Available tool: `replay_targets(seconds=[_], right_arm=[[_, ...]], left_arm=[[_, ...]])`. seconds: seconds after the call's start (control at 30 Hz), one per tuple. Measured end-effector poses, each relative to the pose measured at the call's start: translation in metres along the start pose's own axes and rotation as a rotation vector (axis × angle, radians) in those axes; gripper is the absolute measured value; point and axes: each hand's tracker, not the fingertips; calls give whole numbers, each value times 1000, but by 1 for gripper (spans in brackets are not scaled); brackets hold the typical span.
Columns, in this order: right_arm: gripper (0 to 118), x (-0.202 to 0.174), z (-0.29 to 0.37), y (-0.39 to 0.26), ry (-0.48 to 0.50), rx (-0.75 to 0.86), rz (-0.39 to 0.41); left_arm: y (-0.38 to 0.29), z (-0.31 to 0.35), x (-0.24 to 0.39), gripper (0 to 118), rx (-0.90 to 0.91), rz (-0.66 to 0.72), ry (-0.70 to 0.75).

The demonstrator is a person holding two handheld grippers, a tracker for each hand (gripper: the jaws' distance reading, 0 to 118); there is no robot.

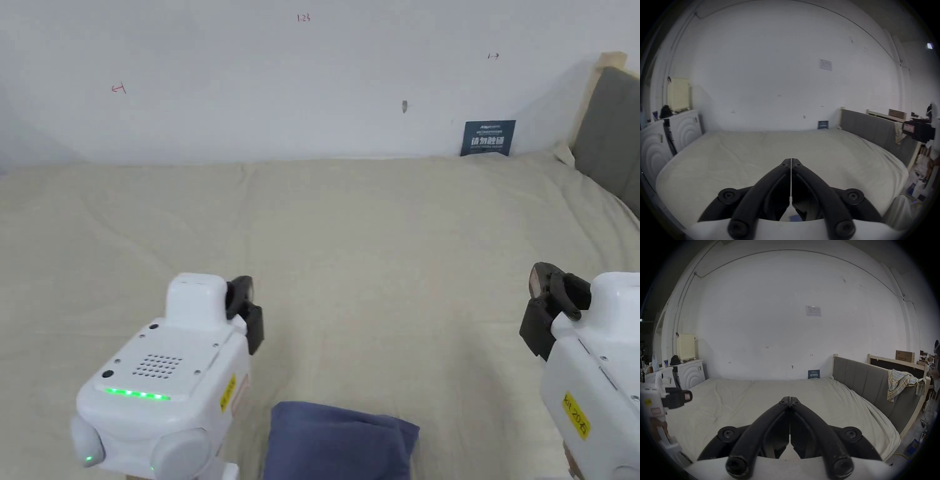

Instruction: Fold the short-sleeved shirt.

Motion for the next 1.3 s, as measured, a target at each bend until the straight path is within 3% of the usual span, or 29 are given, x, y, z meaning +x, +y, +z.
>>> replay_targets(seconds=[0.17,0.6,0.87,1.0,1.2,1.3], right_arm=[[0,-22,1,-4,6,21,35],[0,-35,-11,-34,75,-52,39],[0,-79,-36,-132,186,-263,106],[0,-96,-47,-182,196,-412,81],[0,-108,-67,-242,189,-622,127],[0,-108,-75,-266,177,-655,132]], left_arm=[[-2,8,-29,1,44,-46,129],[-10,23,-49,1,21,34,147],[-22,28,-57,1,-13,62,135],[-32,30,-62,1,-53,84,122],[-46,26,-69,1,-136,143,88],[-60,19,-72,1,-216,228,30]])
